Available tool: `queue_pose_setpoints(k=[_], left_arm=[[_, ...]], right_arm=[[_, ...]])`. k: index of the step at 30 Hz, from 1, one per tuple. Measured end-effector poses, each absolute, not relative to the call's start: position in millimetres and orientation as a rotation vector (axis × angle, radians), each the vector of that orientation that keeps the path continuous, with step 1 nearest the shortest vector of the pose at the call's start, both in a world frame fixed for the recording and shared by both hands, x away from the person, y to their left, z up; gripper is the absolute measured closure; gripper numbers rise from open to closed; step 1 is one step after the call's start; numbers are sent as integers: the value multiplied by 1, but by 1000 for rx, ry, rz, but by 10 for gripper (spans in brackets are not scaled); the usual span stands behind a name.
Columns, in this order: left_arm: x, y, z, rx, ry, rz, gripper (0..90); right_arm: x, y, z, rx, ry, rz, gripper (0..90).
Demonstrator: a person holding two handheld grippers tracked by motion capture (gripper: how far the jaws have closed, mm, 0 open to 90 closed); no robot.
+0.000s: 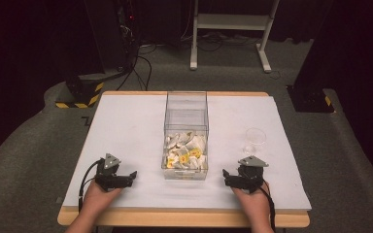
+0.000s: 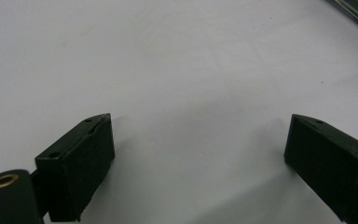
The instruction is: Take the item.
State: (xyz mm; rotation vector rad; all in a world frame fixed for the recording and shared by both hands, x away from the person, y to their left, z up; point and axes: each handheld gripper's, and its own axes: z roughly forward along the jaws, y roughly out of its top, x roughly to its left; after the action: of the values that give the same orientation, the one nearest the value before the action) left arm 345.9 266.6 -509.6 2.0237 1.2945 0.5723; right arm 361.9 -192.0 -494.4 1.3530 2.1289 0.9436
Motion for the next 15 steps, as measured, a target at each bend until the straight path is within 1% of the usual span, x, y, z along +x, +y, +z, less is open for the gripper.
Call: queue_pose_setpoints(k=[15], left_arm=[[346, 267, -510, 2022, 1296, 571, 84]], right_arm=[[358, -188, -481, 1304, 2115, 1003, 119]])
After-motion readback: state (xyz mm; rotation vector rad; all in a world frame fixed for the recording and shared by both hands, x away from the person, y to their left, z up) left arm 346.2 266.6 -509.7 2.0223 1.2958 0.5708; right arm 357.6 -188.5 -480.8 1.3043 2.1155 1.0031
